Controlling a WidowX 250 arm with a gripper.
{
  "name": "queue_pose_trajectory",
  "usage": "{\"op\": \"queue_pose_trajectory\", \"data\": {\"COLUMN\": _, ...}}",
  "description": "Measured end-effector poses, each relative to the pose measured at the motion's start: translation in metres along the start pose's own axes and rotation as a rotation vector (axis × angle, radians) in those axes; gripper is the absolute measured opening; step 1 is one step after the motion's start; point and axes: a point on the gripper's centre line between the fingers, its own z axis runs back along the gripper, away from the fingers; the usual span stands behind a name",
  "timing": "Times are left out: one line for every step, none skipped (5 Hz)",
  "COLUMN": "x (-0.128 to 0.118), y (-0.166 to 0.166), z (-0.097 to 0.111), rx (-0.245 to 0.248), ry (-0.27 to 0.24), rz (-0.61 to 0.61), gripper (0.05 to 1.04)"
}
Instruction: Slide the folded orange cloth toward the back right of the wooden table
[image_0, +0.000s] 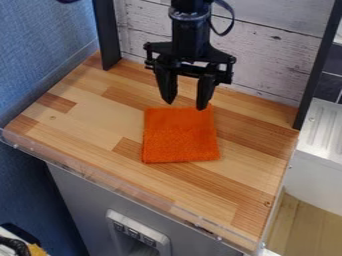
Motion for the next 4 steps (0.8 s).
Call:
{"op": "queue_pose_trajectory", "data": {"x": -0.002, "y": 0.002, "z": -0.006, "rx": 0.013, "ry": -0.003, "rz": 0.008, "gripper": 0.375}}
{"op": "queue_pose_trajectory", "data": {"x": -0.005, "y": 0.003, "z": -0.018, "rx": 0.019, "ry": 0.015, "rz": 0.013, "gripper": 0.159}}
{"op": "queue_pose_trajectory", "data": {"x": -0.006, "y": 0.003, "z": -0.03, "rx": 0.023, "ry": 0.033, "rz": 0.008, "gripper": 0.068}}
{"op": "queue_pose_trajectory", "data": {"x": -0.005, "y": 0.007, "z": -0.041, "rx": 0.021, "ry": 0.049, "rz": 0.003, "gripper": 0.063}}
